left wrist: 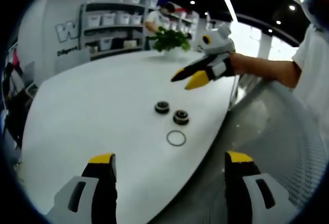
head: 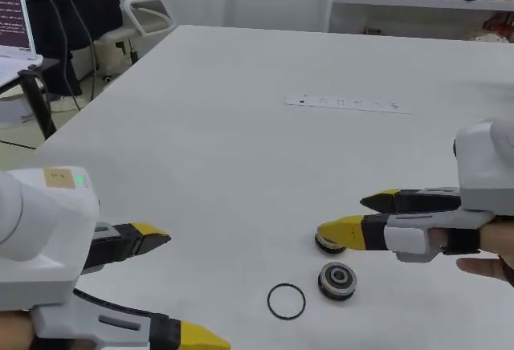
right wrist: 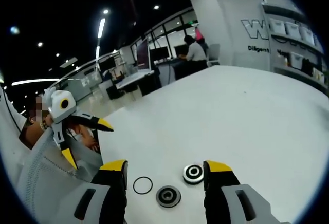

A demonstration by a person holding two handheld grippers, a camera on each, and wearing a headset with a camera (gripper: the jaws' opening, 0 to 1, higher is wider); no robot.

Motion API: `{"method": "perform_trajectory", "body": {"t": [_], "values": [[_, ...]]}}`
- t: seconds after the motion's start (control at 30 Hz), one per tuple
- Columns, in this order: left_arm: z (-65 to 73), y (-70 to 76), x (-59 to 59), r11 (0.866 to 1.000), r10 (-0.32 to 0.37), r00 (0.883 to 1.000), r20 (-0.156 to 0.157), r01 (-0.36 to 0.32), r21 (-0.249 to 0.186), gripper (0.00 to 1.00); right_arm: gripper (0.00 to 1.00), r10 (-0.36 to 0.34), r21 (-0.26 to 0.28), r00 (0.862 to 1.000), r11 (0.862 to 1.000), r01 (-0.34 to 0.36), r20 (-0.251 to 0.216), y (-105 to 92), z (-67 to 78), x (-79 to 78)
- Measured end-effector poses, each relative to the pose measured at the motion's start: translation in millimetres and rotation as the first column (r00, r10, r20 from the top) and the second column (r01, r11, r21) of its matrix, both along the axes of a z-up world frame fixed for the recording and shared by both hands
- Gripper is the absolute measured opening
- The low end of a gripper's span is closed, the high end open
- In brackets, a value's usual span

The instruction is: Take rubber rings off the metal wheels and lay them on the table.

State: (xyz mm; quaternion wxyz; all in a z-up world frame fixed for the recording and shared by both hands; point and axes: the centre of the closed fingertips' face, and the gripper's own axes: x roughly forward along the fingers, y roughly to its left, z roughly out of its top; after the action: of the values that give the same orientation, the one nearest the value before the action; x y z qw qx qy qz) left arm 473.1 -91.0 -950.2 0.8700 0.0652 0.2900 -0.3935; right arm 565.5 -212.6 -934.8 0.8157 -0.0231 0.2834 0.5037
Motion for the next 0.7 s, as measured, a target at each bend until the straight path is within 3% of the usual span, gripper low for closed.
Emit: {"method": "perform_trajectory", "body": {"t": [0.2, 0.3, 0.37, 0.43, 0.47, 0.6, 0.7], "values": [[0.1, -0.4, -0.1, 1.000, -0.003, 1.000, 0.003, 0.003, 0.001, 0.88, 0.60, 0.030, -0.041, 0.999, 0.999, -0.029, 0.011, -6.4, -3.3, -3.0], [1.4, -0.8, 0.2, 1.000, -0.008, 1.000, 0.013, 0.008, 0.004, 0.88, 0.60, 0.068, -0.114, 0.997, 0.991, -0.063, 0.038, -15.7, -11.6, -4.6], [1.9, -1.0, 0.5, 1.000, -0.014, 1.000, 0.020, 0.014, 0.012, 0.88, 0.59, 0.062, -0.122, 0.998, 0.991, -0.058, 0.028, -21.0, -15.7, -4.7], [8.7, -5.2, 0.9, 0.999, -0.032, 0.998, 0.047, 0.033, -0.017, 0.89, 0.59, 0.060, -0.124, 0.998, 0.991, -0.058, 0.013, -25.0, -18.2, -5.3], [12.5, -7.2, 1.0, 0.998, -0.031, 0.999, 0.045, 0.033, -0.044, 0.89, 0.58, 0.060, -0.125, 0.998, 0.990, -0.059, 0.010, -25.9, -18.9, -5.3], [22.3, -9.2, 3.0, 0.996, -0.036, 0.998, 0.057, 0.041, -0.080, 0.90, 0.57, 0.067, -0.145, 0.998, 0.987, -0.065, 0.006, -28.8, -23.0, -6.2], [41.5, -13.8, 6.6, 0.990, -0.044, 0.996, 0.078, 0.054, -0.133, 0.91, 0.56, 0.073, -0.154, 0.997, 0.985, -0.073, -0.005, -29.4, -28.7, -6.3]]}}
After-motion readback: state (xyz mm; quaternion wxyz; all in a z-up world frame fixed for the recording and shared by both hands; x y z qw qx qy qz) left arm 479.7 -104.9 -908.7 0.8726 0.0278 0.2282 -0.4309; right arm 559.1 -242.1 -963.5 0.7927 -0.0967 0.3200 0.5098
